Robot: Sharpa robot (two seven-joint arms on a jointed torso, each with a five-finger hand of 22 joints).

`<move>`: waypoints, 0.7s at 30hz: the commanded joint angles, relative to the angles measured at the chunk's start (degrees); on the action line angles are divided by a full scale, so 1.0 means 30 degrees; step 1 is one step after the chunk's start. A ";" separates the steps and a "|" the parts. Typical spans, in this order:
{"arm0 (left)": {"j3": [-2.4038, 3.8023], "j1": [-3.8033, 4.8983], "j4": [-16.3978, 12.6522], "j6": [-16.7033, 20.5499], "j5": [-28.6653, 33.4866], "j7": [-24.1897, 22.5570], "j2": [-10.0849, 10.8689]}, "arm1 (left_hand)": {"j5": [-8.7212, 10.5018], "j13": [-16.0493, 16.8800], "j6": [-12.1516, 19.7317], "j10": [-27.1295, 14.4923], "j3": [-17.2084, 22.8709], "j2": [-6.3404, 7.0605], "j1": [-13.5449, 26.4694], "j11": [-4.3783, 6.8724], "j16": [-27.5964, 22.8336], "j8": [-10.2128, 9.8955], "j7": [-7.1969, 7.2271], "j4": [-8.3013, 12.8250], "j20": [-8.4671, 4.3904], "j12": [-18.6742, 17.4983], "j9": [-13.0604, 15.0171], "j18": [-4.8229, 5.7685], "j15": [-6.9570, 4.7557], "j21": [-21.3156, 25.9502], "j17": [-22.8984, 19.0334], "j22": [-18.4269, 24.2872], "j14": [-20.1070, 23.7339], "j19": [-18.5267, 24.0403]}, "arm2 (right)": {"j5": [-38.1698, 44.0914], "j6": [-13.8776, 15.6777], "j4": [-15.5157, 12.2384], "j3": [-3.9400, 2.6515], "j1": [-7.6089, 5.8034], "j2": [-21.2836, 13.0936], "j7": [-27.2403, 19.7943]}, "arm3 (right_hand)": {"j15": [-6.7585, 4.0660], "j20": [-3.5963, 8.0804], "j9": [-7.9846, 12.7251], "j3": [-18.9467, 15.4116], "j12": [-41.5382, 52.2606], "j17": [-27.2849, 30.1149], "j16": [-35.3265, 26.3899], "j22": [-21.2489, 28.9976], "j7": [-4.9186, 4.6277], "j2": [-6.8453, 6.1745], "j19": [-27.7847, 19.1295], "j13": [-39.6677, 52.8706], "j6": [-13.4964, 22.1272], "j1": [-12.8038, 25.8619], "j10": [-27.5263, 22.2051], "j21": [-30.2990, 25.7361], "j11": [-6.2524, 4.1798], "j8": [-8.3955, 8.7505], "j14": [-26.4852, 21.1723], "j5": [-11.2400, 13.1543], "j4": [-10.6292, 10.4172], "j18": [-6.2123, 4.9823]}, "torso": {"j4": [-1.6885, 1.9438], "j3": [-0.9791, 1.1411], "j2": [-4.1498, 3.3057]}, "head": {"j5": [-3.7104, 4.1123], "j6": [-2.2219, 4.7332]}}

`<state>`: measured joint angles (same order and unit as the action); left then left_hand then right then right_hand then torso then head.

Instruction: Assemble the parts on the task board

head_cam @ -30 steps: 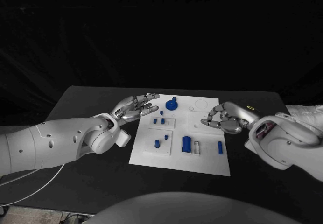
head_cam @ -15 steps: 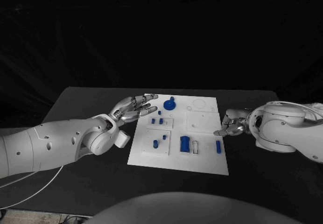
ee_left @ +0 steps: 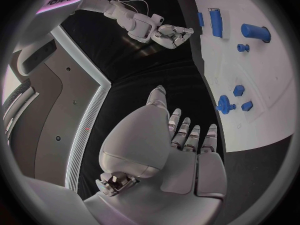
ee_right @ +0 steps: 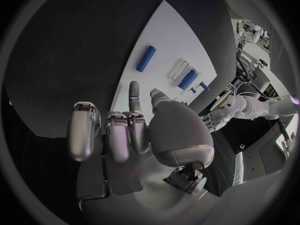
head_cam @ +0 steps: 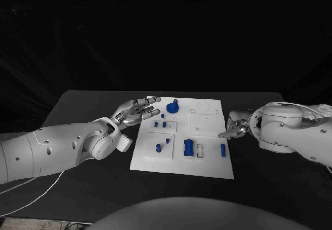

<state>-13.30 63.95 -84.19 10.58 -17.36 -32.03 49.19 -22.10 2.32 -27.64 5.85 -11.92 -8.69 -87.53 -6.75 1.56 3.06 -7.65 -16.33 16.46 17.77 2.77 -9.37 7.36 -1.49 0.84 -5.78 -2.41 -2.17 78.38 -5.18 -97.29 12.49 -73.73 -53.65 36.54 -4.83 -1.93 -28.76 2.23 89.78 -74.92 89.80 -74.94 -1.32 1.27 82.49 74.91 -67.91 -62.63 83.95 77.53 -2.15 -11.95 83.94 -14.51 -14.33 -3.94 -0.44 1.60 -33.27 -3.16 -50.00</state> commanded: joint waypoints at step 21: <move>0.0015 0.0005 -0.0175 -0.0321 -0.0232 -0.0168 0.0064 | -0.0121 0.0053 -0.0128 0.0148 -0.0149 0.0020 -0.0216 -0.0262 0.0232 0.0049 0.0058 -0.0051 0.0006 0.0293 0.0017 -0.0330 0.0083 -0.0106 0.0051 0.0000 -0.0249 -0.0115 | 0.1939 -0.0308 0.0740 0.0048 0.1051 0.0747 0.0435 | -0.0196 0.0234 -0.0054 0.0131 0.0074 -0.5026 0.0066 -0.3576 0.0034 -0.0029 0.0039 0.5030 -0.0155 0.0103 0.2018 -0.0018 -0.0176 0.0258 0.2021 -0.0177 0.0121 0.0246 | -0.0013 0.0018 0.0013 | -0.0057 0.0000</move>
<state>-13.30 63.95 -84.53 10.42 -17.76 -32.04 49.44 -22.09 2.43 -27.64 6.26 -12.08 -8.67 -87.51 -7.15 2.04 3.06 -7.64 -16.49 16.46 18.43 2.76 -9.37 7.59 -1.49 0.89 -5.77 -2.64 -2.16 81.02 -4.86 -95.01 12.62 -70.65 -51.45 37.31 -5.04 -1.52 -28.86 2.41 89.78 -74.91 89.80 -74.92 -1.33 1.28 82.49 74.91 -68.26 -62.65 83.95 77.53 -2.15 -11.51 84.14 -14.77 -14.15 -3.95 -0.48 1.65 -33.26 -3.41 -50.00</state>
